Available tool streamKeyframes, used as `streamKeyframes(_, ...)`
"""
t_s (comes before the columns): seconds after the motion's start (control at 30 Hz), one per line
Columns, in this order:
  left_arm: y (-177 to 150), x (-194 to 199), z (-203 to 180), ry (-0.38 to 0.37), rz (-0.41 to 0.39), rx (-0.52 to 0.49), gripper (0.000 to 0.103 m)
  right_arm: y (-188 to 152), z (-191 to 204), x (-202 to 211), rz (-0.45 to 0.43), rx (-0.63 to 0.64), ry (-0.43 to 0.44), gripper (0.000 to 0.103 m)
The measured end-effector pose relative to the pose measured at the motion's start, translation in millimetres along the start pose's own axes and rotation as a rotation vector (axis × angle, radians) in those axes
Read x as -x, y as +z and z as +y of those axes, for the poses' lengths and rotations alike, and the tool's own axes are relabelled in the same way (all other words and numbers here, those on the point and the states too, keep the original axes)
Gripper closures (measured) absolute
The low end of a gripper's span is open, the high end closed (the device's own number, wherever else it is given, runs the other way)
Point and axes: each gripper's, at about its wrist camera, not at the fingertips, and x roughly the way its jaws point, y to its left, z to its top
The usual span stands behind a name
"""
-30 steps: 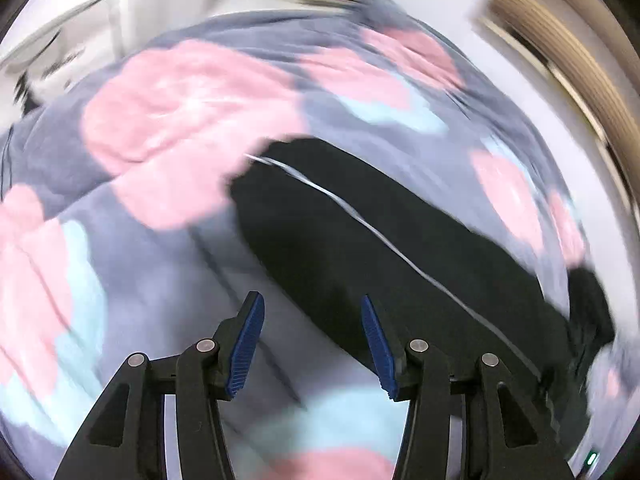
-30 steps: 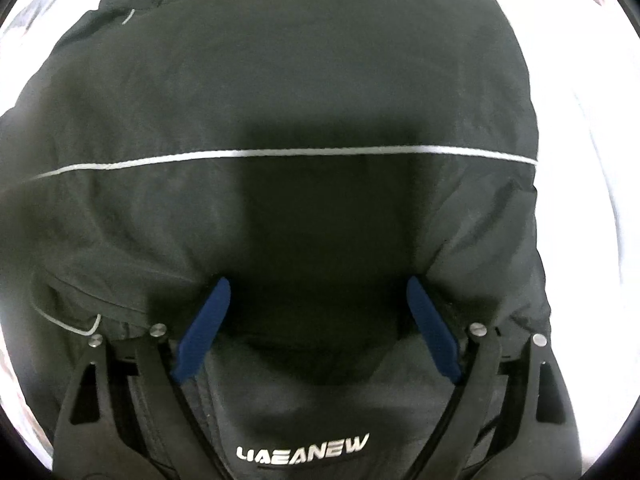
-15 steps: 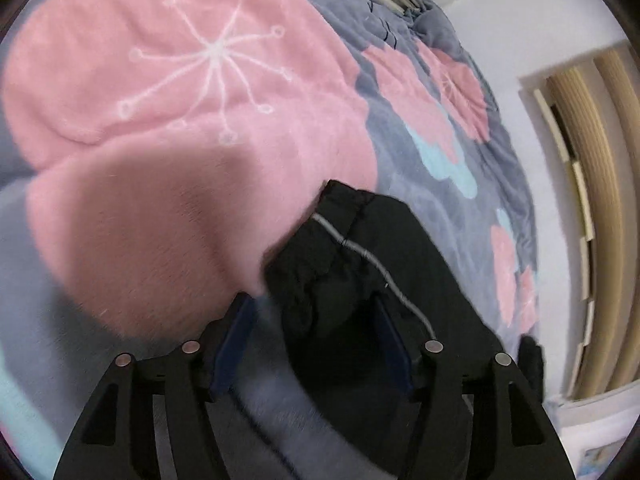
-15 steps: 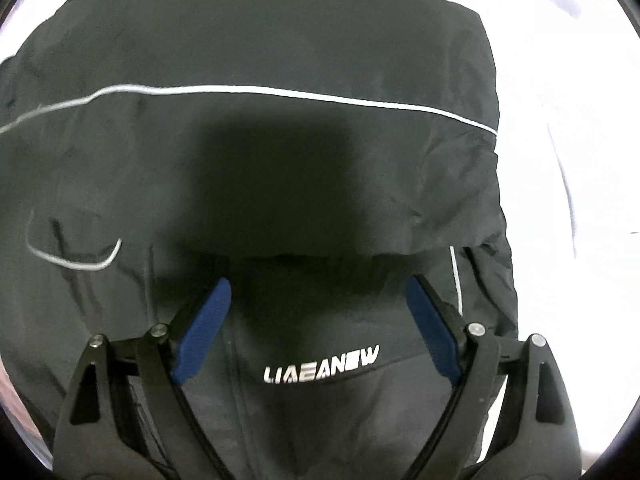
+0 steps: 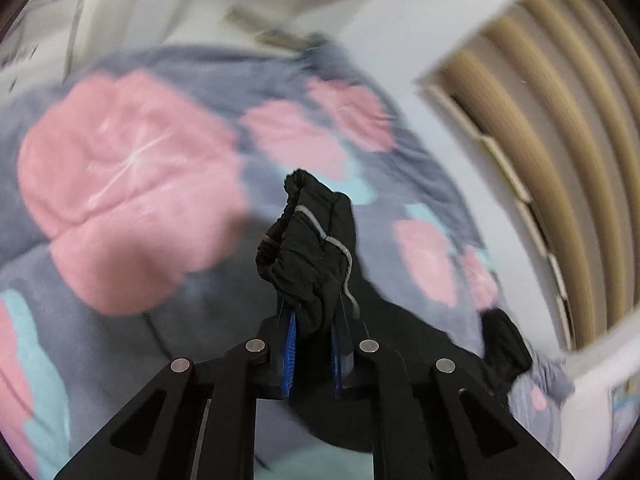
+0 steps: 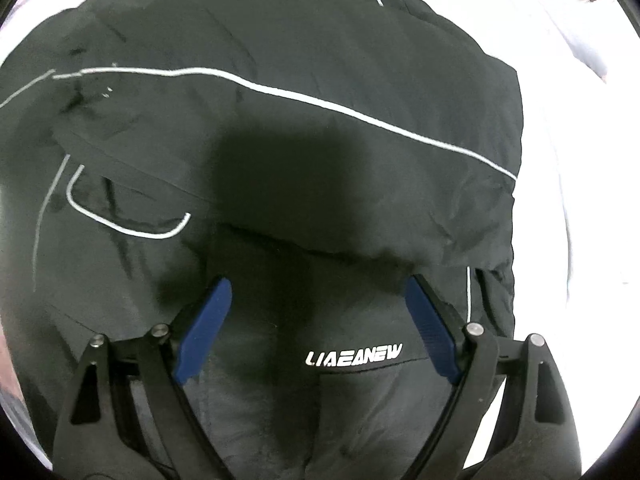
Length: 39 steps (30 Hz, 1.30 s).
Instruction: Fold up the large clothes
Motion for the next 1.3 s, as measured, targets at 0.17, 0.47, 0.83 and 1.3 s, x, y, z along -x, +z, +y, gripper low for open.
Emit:
streamKeyframes(0.17, -29.4, 33.1, -109.3, -0.086, -0.005, -0.201, 0.090, -7.5, -52.9, 19.5, -0.056, -0.045, 0.052, 0.017)
streamKeyframes(0.47, -135.8, 11.2, -302.0, -0.270, 0.166, -0.517, 0.090, -39.2, -117.0, 37.1, -0.115, -0.107, 0.067, 0.017)
streamKeyframes(0.83, -324.8, -99.5, -406.8, -0.259, 0.528, -0.832, 0.087, -60.7, -150.3, 26.1, -0.083, -0.190, 0.128, 0.017)
streamKeyframes(1.3, -346.8, -69.8, -345.5, -0.326, 0.804, -0.698, 0.051, -8.5, -116.0, 41.1, -0.162, -0.183, 0.493, 0.016)
